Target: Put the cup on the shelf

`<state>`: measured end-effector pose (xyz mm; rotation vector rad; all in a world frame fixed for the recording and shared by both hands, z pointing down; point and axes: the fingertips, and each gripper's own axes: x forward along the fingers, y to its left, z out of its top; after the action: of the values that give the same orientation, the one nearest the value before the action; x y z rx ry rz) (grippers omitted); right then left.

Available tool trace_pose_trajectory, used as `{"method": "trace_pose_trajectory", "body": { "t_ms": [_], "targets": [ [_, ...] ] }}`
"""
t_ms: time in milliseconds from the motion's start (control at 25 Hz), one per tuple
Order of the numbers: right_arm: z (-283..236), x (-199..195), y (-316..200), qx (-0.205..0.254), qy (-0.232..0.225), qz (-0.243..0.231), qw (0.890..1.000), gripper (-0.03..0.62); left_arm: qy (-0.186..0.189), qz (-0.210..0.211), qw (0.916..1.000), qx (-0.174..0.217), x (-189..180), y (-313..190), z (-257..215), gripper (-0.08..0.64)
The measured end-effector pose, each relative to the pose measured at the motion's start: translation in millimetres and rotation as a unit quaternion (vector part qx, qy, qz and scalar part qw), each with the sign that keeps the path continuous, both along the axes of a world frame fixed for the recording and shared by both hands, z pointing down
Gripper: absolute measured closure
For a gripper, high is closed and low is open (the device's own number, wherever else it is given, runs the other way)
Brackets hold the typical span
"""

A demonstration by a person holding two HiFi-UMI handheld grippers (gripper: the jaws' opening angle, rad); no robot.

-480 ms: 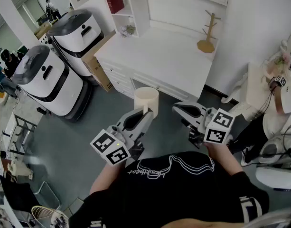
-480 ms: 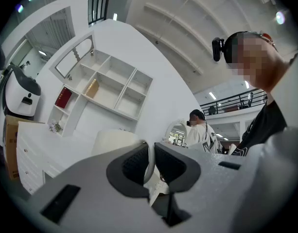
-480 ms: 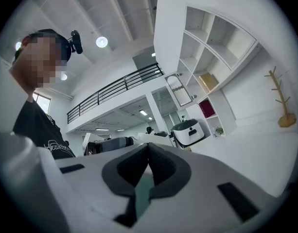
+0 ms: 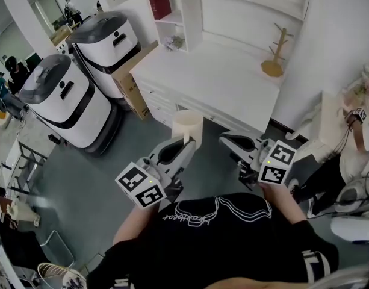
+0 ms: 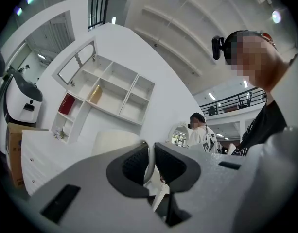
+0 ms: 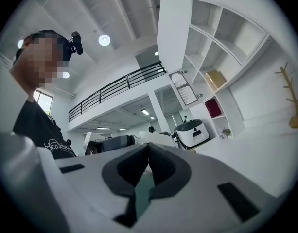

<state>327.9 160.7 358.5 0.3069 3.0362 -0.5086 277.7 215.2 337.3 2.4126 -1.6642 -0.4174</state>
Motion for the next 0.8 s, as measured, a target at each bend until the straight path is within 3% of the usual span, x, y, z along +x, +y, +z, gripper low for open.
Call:
{"method": "trace_pose_trajectory", "body": {
  "t_ms": [400,800],
  "targets": [
    [5.0,-77.9,26.9,-0.008,0.01,-0.009,1.0,0.586,0.023,-0.016,0.9996,0.004,-75.6,26.9,4.9,0.52],
    [9.5,-105.5,9.5,-0.018,0.01,-0.012,1.0,0.586,0.043,-0.036,0.9984,0.0,-117.8,12.6,17.9,0.52]
  ]
}}
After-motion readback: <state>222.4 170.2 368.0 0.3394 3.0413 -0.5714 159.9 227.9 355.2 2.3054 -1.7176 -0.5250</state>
